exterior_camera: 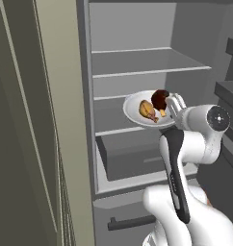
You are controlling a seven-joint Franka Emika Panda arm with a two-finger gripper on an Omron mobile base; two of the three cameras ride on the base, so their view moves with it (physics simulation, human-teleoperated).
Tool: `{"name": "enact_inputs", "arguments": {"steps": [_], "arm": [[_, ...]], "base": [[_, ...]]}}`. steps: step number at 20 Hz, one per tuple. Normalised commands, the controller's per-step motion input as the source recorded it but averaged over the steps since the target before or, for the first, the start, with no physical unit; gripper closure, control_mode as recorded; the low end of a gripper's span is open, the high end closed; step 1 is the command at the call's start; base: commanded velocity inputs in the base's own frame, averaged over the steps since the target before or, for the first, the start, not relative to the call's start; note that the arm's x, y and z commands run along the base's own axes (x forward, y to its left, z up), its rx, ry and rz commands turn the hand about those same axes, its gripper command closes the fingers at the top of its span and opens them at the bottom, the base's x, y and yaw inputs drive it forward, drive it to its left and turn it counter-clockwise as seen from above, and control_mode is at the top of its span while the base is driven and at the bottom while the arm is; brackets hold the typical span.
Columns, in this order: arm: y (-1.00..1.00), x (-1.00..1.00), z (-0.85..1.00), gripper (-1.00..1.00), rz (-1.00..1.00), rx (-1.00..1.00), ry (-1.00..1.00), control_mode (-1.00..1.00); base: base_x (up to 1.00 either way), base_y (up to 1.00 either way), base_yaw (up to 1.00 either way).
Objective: Place the bowl with the lemon and lemon wedge on the second highest shelf of the fridge. Place the bowl with the chicken drumstick and steak on the top shelf of the fridge.
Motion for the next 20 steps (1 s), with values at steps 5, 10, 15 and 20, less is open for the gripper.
{"name": "enact_inputs", "arguments": {"steps": [5, 10, 15, 20], "arm": [[0.0, 0.0, 0.64, 1.0, -0.08, 0.0, -0.14, -1.0], [0.0, 0.0, 0.7, 1.0, -0.01, 0.04, -0.13, -1.0], [0.0, 0.05, 0.63, 1.0, 0.0, 0.11, -0.05, -1.0], [0.0, 0.62, 0.38, 1.0, 0.0, 0.08, 0.07, -1.0]], "base": [[0.0, 0.0, 0.0], [0.0, 0.0, 0.0], [0.0, 0.0, 0.0], [0.0, 0.0, 0.0]]}}
